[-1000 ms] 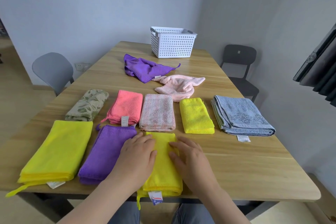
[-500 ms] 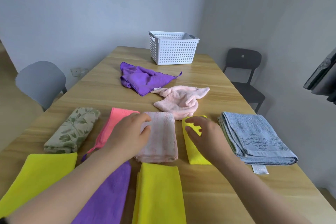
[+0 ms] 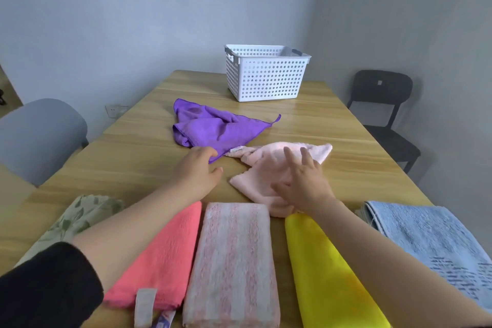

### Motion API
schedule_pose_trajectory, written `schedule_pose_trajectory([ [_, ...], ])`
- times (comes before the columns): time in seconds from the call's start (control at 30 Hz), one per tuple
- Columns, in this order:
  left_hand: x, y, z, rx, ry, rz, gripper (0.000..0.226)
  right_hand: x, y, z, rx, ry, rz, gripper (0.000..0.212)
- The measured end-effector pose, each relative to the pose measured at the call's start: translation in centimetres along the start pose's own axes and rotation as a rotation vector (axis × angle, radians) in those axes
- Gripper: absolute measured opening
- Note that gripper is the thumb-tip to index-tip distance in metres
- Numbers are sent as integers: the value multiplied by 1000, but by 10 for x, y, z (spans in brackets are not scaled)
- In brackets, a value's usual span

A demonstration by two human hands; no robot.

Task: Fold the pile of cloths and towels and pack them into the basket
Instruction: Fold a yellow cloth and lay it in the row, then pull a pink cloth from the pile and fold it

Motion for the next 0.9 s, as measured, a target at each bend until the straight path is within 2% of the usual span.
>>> schedule_pose_trajectory([
  [0.07,-6,-17,5,-33,-63,13,45,8,-16,11,-27,66,46,83],
  [0.23,-18,-44,15,-84,-174,-33,59,18,-32,29,71,95,58,67],
  [0.37,-21,-48,26,-149,-260,-62,55,20,-32,30,127,0,28,59],
  [0.5,-20,-44,31,-138,-328,-15,49,22,-31,28,139,-72,-14,48],
  [0.63,-8,-34,26,-84,-152,34,46,26,-30,17,90,-195,-6,26],
  [0.7,4,-27,24,-71,-40,78,49,28,-25,7,130,-249,-25,21],
  [0.8,23,-15,23,-154,157,133,54,21,-7,-11,235,-299,-107,26],
  [0.9,43,0,17,-214,226,176,55,11,16,-39,336,-385,-175,31],
])
Point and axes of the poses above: each hand's wrist, its own y-axis away from the middle knuckle, its own z-axis out of the palm, x = y × z, the point moved 2 cm from there along -y, towards the middle knuckle, and after that the axes turned 12 degrees about y, right-handed, at the moved point
